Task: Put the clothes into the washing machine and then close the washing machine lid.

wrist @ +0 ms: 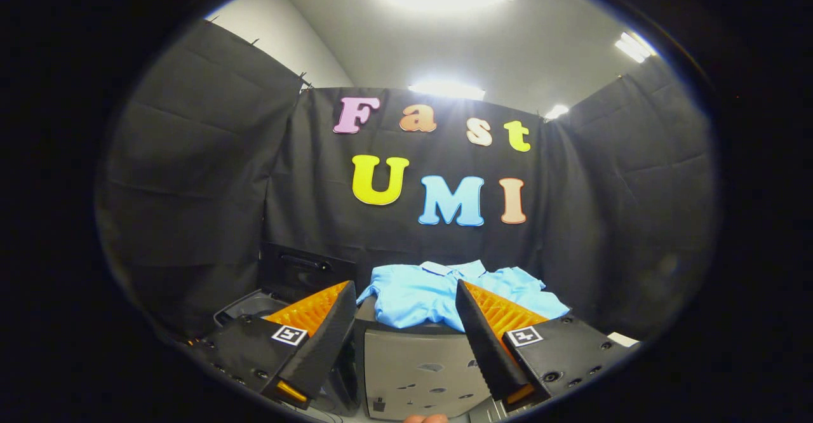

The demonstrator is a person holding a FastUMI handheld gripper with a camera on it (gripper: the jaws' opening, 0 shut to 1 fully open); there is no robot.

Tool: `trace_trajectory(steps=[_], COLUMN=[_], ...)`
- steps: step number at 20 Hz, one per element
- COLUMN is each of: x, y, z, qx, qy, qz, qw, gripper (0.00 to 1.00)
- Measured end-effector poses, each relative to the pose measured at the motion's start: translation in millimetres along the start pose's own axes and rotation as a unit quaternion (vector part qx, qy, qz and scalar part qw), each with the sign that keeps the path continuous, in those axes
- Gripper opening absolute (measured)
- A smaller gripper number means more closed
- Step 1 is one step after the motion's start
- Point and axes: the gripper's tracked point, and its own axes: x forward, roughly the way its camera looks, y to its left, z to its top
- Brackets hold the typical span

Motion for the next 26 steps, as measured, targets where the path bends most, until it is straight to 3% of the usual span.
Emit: trace_trajectory(steps=[15,26], x=[76.0,138.8], y=[-50.5,-77.2], z=[31.8,-8.0], qx=[-0.027,0.015], qy=[0.138,0.249], qz=[-0.013,-0.020], qw=[0.990,0.968], gripper=[0.98,0.98])
